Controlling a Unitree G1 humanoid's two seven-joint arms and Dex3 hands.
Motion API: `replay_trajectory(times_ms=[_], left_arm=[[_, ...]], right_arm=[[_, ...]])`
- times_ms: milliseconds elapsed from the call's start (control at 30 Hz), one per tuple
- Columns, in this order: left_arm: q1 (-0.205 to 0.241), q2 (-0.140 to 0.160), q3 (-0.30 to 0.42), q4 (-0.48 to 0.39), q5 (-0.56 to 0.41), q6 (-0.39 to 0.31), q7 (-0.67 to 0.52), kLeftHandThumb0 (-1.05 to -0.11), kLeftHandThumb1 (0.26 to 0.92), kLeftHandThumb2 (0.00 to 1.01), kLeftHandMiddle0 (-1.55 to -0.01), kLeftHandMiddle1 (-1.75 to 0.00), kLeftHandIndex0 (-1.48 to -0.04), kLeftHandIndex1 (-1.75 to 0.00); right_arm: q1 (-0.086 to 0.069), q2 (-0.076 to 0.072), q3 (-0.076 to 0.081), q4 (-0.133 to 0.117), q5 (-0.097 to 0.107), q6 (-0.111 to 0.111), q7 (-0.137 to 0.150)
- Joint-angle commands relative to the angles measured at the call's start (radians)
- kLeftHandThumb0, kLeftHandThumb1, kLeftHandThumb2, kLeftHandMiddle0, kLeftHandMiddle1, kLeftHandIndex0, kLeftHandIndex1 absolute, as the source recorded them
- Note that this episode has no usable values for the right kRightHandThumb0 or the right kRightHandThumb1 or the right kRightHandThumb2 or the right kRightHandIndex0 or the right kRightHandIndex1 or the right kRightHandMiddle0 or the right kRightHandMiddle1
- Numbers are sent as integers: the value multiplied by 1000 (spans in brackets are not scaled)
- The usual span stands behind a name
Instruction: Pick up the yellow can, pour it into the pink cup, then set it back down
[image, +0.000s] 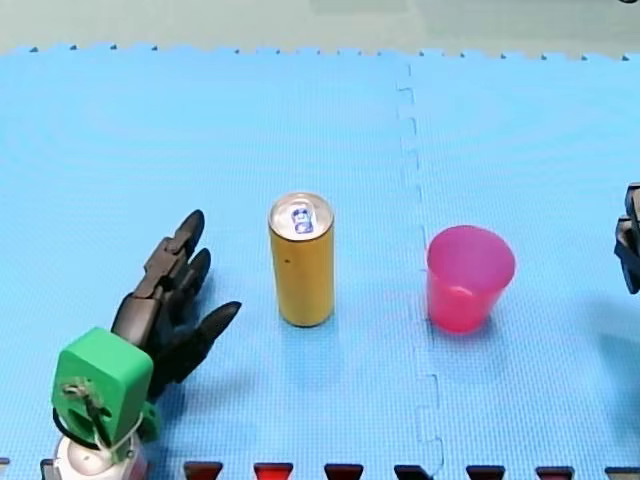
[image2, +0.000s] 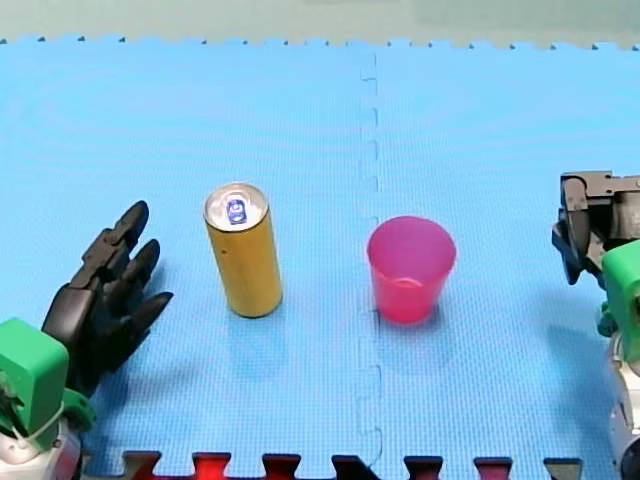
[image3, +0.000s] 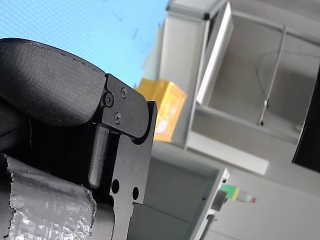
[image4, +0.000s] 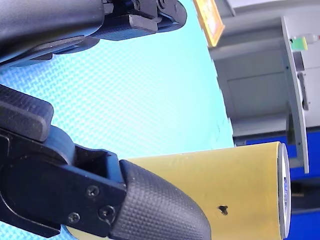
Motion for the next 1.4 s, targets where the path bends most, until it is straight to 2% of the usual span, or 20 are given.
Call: replay_trajectory(times_ms=[0, 367, 733, 1100, 1367], left_arm=[[5, 6, -1, -6, 3, -3, 11, -1048, 901, 9, -208, -19, -199, -15], [-13, -2, -11, -1, 16, 5, 33, -1048, 907, 7, -226, -22, -213, -14], [-41, -8, 9, 8, -20, 12, -19, -1048, 905, 2, -260, -30, -224, -12], [-57, -14, 33, 8, -71, 60, -105, -1048, 905, 1, -280, -30, -233, -10], [-62, -18, 40, 9, -77, 74, -123, -1048, 906, 1, -285, -25, -235, -8]], right_arm=[[-4, -3, -3, 1, 6, 2, 2], [-6, -4, -4, 4, 7, 3, 5], [-4, -7, -3, 12, 2, -8, 1], [-4, -8, -3, 16, 0, -9, -3], [-3, -9, -3, 15, -1, -8, -6]])
